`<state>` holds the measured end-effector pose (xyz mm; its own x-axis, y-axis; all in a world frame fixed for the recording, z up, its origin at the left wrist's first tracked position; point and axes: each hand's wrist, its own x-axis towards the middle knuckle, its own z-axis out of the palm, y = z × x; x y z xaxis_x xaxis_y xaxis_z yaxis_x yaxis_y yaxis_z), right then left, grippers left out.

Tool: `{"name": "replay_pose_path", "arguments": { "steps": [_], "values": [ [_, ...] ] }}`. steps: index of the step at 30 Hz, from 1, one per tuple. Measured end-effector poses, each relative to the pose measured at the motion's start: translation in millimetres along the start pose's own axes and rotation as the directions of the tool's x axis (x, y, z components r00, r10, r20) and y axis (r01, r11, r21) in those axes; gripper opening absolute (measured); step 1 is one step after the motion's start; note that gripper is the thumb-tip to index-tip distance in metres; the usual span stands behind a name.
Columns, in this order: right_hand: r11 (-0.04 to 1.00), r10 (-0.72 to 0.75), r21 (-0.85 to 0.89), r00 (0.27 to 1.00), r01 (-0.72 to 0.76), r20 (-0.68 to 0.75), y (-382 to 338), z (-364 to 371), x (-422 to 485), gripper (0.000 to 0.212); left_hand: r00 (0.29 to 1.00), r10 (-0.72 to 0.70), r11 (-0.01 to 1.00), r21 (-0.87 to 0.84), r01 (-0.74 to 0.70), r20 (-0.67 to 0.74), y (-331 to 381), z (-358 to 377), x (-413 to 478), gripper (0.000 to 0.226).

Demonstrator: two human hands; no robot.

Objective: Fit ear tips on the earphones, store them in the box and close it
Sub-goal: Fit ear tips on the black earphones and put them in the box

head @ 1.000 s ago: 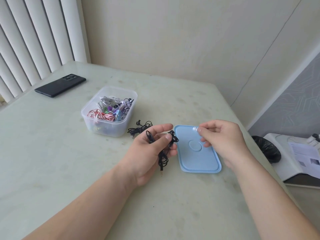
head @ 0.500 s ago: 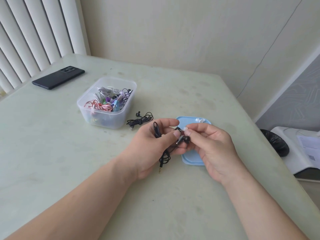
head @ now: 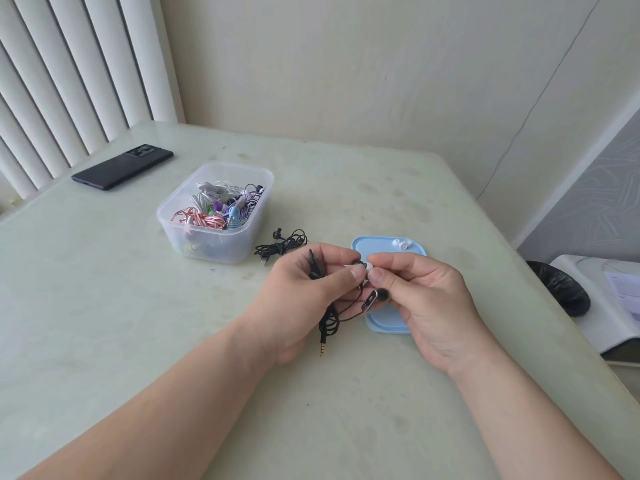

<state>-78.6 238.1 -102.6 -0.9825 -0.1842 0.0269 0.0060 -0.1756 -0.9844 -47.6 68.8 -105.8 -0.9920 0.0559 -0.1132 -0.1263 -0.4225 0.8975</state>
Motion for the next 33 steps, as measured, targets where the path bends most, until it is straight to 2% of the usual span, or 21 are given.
{"name": "replay_pose_path", "arguments": {
  "steps": [11, 18, 24, 33],
  "values": [
    [0.999, 0.029, -0.018, 0.999, -0.028, 0.024, -2.2, 1.3, 1.4, 0.022, 1.000, -0.015, 0.998, 0.057, 0.014, 0.027, 0.4, -2.2, 0.1, 0.022],
    [1.000, 0.021, -0.017, 0.996, -0.020, 0.090, 0.4, -6.0, 2.9, 0.023, 0.999, -0.015, 0.999, 0.052, 0.012, 0.049, -1.6, -3.1, 2.6, 0.021],
    [0.997, 0.035, -0.064, 0.996, -0.030, 0.081, 2.4, -6.0, 4.8, 0.026, 0.998, -0.001, 0.996, 0.086, -0.004, 0.060, -0.5, -4.4, 1.3, 0.021],
    [0.997, 0.017, -0.076, 0.997, -0.011, 0.073, 3.5, -6.0, 5.7, 0.014, 0.999, 0.042, 0.993, 0.106, -0.044, 0.025, -3.0, -2.3, 0.8, 0.019]
  ]
}}
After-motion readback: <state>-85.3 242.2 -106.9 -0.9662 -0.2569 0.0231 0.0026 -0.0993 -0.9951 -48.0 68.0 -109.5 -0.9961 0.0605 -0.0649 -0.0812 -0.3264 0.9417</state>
